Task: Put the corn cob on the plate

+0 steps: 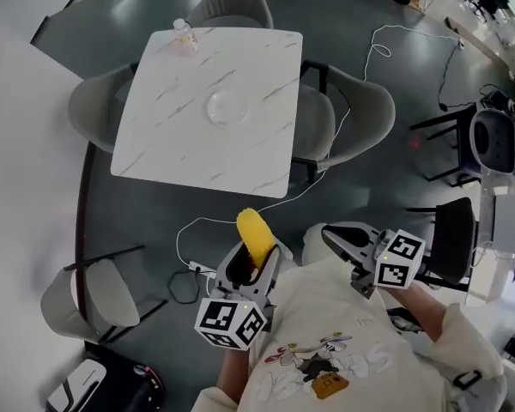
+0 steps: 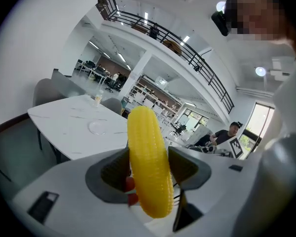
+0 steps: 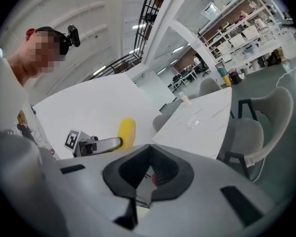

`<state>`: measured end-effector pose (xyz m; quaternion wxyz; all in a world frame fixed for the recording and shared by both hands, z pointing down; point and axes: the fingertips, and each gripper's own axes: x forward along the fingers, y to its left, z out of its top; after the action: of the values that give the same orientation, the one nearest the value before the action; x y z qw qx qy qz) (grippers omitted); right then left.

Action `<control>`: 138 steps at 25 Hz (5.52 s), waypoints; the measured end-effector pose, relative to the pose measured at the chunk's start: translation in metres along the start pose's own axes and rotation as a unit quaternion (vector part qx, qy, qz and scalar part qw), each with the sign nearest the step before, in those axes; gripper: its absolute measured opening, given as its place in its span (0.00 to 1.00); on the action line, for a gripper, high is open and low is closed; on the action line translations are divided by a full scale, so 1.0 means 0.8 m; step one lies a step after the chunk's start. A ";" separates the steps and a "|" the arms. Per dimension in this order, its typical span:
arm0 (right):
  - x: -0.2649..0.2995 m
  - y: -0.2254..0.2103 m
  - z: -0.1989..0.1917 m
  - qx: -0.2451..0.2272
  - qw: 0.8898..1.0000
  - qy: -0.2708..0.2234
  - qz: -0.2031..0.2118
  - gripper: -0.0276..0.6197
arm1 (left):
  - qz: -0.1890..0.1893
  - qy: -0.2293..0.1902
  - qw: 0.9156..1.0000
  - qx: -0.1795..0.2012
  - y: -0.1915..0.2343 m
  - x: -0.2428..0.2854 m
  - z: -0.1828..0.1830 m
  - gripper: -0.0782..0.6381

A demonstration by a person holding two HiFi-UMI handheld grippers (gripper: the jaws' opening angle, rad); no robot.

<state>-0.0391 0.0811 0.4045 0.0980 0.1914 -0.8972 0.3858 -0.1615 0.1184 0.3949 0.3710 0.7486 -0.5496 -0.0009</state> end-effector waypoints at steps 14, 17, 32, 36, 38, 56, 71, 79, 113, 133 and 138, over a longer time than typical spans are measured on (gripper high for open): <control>0.077 -0.041 0.047 0.013 1.000 -0.011 -0.002 0.05 | 0.000 0.030 1.000 0.007 0.058 0.070 0.056 0.46; 0.099 -0.059 0.077 0.023 0.999 -0.019 0.010 0.05 | 0.010 0.034 0.999 0.006 0.069 0.095 0.073 0.46; 0.193 -0.184 0.167 0.074 0.996 0.025 0.033 0.05 | 0.096 0.065 0.993 -0.020 0.180 0.256 0.143 0.46; 0.212 -0.215 0.185 0.070 0.997 0.034 0.029 0.05 | 0.117 0.076 0.990 -0.031 0.202 0.286 0.148 0.46; 0.227 -0.232 0.196 0.052 0.998 0.038 0.025 0.05 | 0.127 0.079 0.988 -0.036 0.216 0.303 0.151 0.46; 0.371 -0.340 0.192 0.024 0.988 0.139 0.070 0.05 | 0.210 0.138 0.967 -0.044 0.353 0.413 0.128 0.46; 0.425 -0.387 0.167 0.053 0.984 0.154 0.072 0.05 | 0.254 0.210 0.942 -0.058 0.438 0.489 0.076 0.46; 0.414 -0.402 0.171 0.062 0.986 0.147 0.053 0.05 | 0.270 0.223 0.936 -0.027 0.451 0.503 0.069 0.46; 0.355 -0.341 0.185 0.021 0.996 0.085 0.020 0.05 | 0.225 0.142 0.964 -0.013 0.348 0.410 0.130 0.45; 0.283 -0.204 0.187 -0.066 0.995 0.068 0.018 0.05 | 0.201 0.062 0.978 -0.001 0.211 0.245 0.124 0.16; 0.255 -0.163 0.193 -0.086 0.994 0.061 0.017 0.05 | 0.188 0.042 0.981 0.006 0.175 0.221 0.133 0.16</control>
<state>-0.1738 -0.1681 0.4502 0.1623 0.1432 -0.9226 0.3193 -0.2504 -0.1031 0.4676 0.3833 0.6336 -0.6640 0.1034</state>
